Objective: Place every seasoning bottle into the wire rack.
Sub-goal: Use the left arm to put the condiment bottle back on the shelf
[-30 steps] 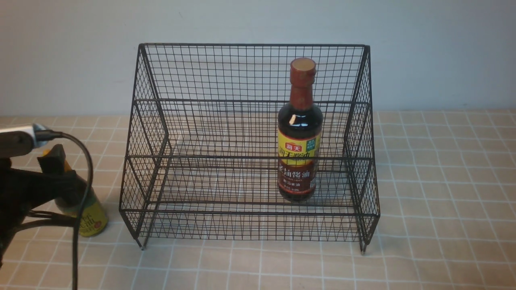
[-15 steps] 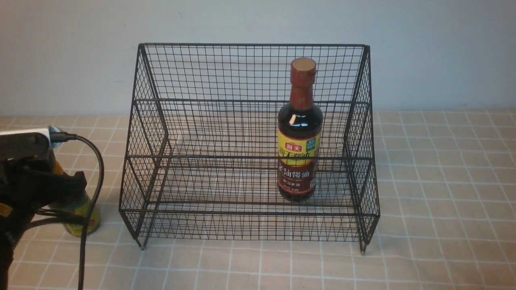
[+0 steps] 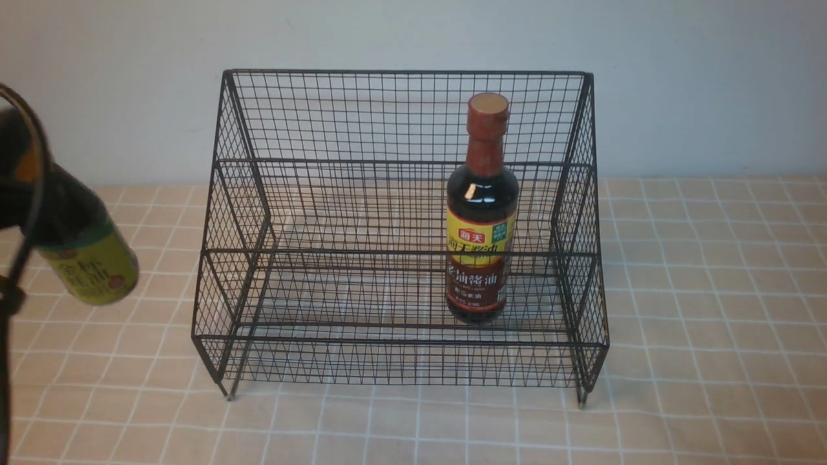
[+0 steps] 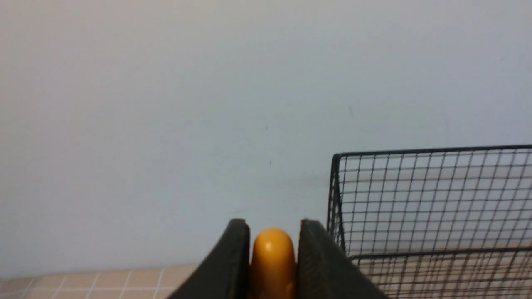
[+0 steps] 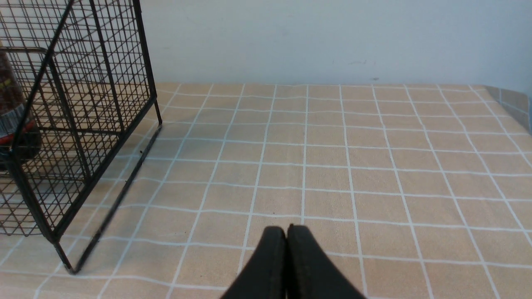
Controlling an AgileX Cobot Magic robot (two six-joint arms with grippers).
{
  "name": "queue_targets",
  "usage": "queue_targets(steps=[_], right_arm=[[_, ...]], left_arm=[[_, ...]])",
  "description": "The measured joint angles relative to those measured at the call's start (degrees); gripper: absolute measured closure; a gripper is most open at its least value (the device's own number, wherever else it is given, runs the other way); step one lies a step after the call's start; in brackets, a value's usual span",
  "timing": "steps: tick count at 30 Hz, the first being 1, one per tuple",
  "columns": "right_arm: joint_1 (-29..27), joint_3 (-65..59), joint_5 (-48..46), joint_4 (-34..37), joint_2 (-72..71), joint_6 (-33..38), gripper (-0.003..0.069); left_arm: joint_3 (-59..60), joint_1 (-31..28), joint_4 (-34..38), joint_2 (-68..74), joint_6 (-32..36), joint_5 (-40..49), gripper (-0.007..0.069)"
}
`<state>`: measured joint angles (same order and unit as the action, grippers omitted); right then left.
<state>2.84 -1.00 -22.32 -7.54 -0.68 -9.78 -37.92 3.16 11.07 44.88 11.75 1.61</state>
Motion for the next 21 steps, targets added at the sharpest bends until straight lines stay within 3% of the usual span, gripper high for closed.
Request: queue_targets(steps=[8, 12, 21], right_arm=[[0.0, 0.0, 0.0, 0.0, 0.0, 0.0, 0.0672], [0.0, 0.0, 0.0, 0.0, 0.0, 0.0, 0.0673], [0.0, 0.0, 0.0, 0.0, 0.0, 0.0, 0.0673]], left_arm=[[-0.63, 11.45, 0.05, -0.39, -2.47, 1.99, 0.0502], [-0.63, 16.44, 0.05, 4.76, -2.47, -2.72, 0.0502], [-0.63, 19.09, 0.05, 16.08, -2.47, -10.06, 0.0502]])
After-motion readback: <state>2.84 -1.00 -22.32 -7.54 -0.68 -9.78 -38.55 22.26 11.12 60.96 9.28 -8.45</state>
